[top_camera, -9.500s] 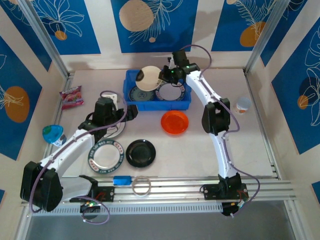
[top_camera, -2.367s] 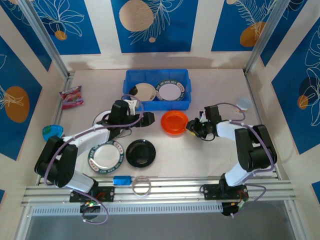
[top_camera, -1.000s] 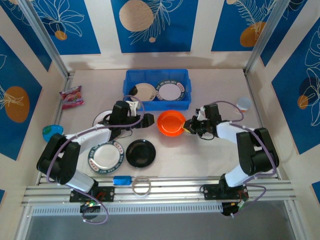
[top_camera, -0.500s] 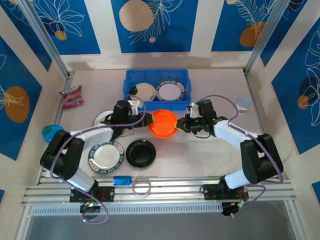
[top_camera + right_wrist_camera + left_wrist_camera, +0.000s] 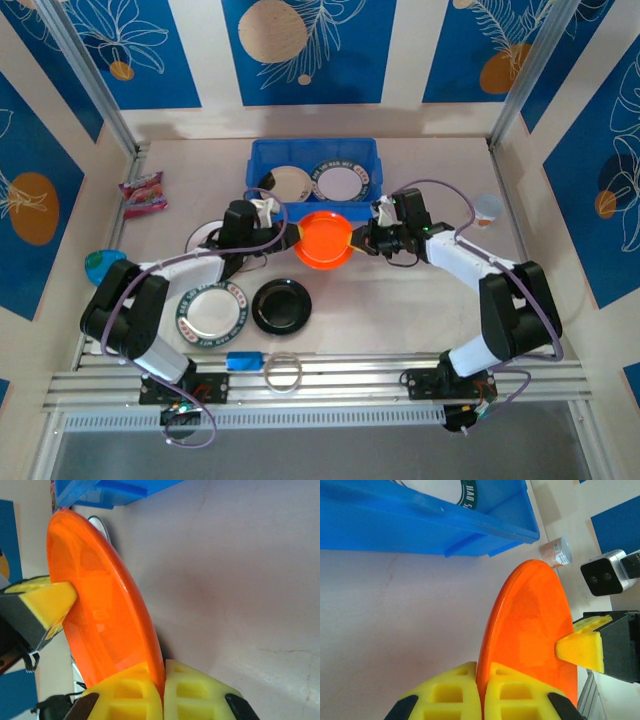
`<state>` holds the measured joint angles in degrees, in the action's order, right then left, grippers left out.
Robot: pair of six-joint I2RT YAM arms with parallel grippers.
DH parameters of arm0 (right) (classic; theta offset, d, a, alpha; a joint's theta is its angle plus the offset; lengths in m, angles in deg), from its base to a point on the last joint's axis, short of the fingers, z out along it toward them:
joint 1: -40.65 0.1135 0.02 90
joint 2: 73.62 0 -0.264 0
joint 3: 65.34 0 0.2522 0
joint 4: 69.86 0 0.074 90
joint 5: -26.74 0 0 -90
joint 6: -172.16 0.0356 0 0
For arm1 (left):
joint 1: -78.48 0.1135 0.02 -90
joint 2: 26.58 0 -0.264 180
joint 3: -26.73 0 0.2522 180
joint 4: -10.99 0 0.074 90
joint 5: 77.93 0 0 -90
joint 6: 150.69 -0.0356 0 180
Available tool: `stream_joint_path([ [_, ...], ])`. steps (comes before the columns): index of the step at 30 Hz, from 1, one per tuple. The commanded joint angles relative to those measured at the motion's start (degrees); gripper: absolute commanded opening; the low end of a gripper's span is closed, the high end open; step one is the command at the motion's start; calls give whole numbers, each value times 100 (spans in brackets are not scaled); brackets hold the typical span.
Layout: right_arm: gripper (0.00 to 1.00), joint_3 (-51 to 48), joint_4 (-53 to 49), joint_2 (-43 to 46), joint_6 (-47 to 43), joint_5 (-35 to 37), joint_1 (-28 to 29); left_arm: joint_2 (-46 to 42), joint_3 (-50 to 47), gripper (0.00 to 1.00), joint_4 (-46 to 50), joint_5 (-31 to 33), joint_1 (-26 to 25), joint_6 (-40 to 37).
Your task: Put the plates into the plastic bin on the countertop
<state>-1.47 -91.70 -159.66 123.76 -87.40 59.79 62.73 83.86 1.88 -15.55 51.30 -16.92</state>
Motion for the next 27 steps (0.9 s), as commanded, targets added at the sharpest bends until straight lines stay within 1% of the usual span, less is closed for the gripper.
stream_joint_path([
  [1, 0, 461, 84, -160, 60, 134, 41, -263, -116, 13, -102, -310, -25, -57],
  [2, 0, 616, -8, -217, 30, 238, 38, -385, -186, 38, -50, -178, 8, -97],
  [4, 0, 1044, -330, -385, -46, 528, 29, -679, -296, 79, 121, 90, 82, -191],
  [5, 0, 1312, -508, -512, -108, 620, 33, -858, -325, 89, 278, 262, 118, -269],
  [6, 0, 1547, -648, -629, -166, 693, 29, -1021, -338, 96, 453, 399, 146, -382],
  [7, 0, 1817, -799, -773, -221, 783, 42, -1220, -315, 100, 696, 571, 179, -518],
  [10, 0, 2549, -1150, -1239, -293, 881, 46, -1643, -200, 100, 1391, 918, 305, -917],
  [12, 0, 3018, -1306, -1543, -346, 1031, 79, -1816, -188, 100, 1593, 956, 436, -1028],
  [16, 0, 4167, -1690, -2299, -522, 1270, 121, -2027, -251, 100, 1661, 830, 662, -1032],
  [22, 0, 5898, -2138, -3656, -649, 1244, 108, -2050, -259, 100, 1663, 770, 771, -1088],
  [25, 0, 6446, -2180, -4156, -597, 1195, 109, -2074, -259, 100, 1674, 768, 815, -1089],
  [27, 0, 6621, -2140, -4311, -529, 1226, 110, -2088, -230, 100, 1689, 749, 849, -1090],
])
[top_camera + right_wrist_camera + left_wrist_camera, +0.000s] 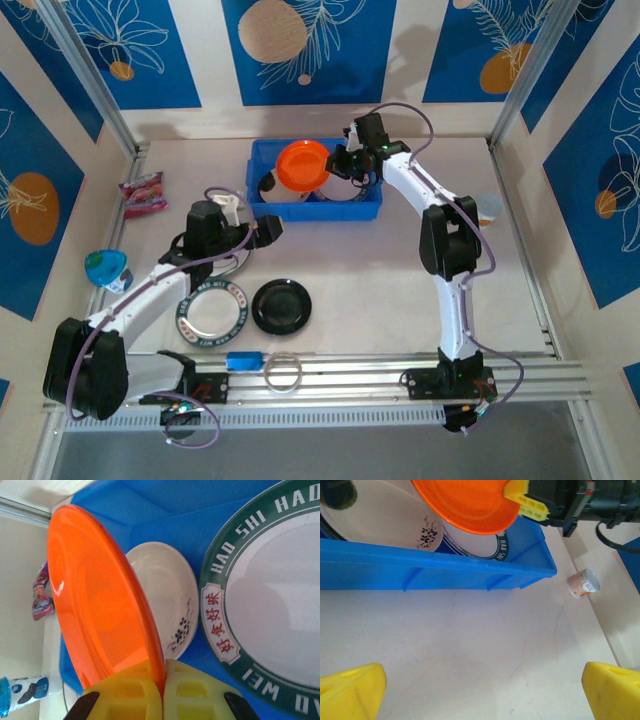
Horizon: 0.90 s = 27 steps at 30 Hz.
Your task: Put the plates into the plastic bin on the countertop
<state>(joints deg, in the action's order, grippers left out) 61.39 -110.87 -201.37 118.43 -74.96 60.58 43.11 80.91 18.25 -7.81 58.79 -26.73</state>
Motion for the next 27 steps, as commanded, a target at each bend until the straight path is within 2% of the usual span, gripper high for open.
stream_joint_path([
  [1, 0, 384, -157, -205, 33, -27, 27, -116, 79, 100, 76, -39, 109, -117],
  [11, 0, 2116, -845, -1575, -90, -26, 123, 55, 131, 100, 131, -121, 225, -109],
  [21, 0, 2619, -738, -2113, 20, -12, 379, 317, 119, 99, 71, -249, 297, -108],
  [27, 0, 3278, -1114, -2546, -5, 113, 493, 409, 71, 99, 35, -277, 327, -108],
])
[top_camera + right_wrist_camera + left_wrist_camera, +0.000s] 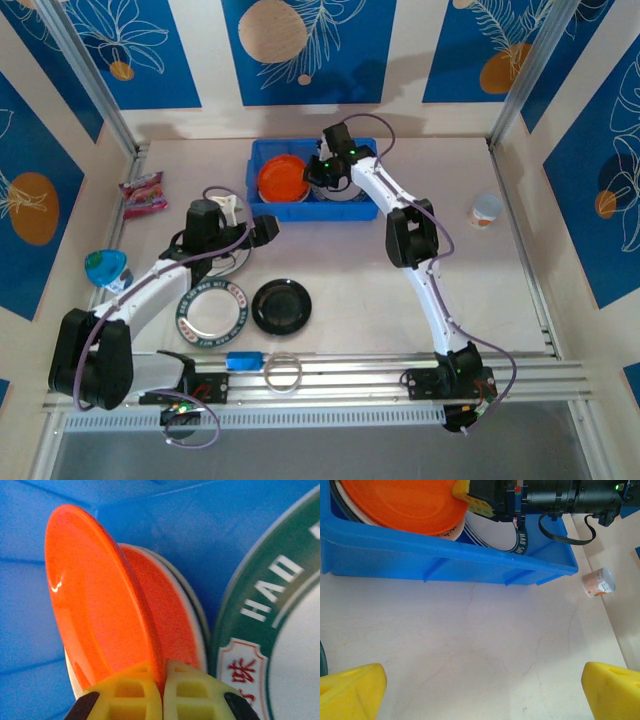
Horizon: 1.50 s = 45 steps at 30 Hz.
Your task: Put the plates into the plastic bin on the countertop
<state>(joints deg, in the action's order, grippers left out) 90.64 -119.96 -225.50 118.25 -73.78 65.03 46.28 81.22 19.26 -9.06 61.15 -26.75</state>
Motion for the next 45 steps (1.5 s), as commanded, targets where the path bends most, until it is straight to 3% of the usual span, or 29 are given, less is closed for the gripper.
stream_joint_path([
  [1, 3, 401, -222, -167, 8, 11, 56, 104, 40, 99, -66, -155, 102, -112],
  [11, 31, 758, -400, -246, -139, 216, 135, 395, 109, 99, -265, -275, 133, -44],
  [33, 36, 863, -1056, 84, -625, 907, 196, 677, 372, 99, -364, -386, 133, -71],
  [45, 36, -756, -364, 1370, -738, 1156, 208, 327, 278, 100, -109, -29, 222, -105],
])
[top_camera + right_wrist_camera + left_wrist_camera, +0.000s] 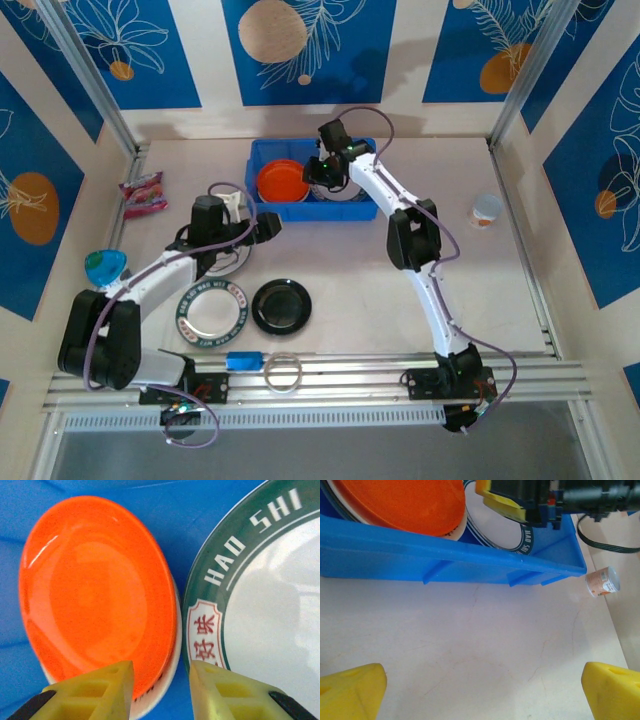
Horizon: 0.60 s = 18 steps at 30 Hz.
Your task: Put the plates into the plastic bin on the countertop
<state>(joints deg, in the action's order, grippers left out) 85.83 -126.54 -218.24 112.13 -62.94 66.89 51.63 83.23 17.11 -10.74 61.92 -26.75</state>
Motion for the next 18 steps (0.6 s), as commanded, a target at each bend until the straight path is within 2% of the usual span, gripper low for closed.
stream_joint_path([
  [1, 36, -490, 386, 817, -143, 72, 37, -255, 59, 99, 151, 166, 191, -98],
  [5, 36, -1435, 752, 1590, -217, 122, 108, -462, -44, 98, 431, 286, 437, -62],
  [11, 36, -2924, 1436, 2628, -109, 93, 162, -880, -598, 97, 448, 248, 1235, 553],
  [18, 35, -3477, 1573, 2927, -59, -51, 125, -1356, -1304, 96, 638, 7, 2451, 1141],
])
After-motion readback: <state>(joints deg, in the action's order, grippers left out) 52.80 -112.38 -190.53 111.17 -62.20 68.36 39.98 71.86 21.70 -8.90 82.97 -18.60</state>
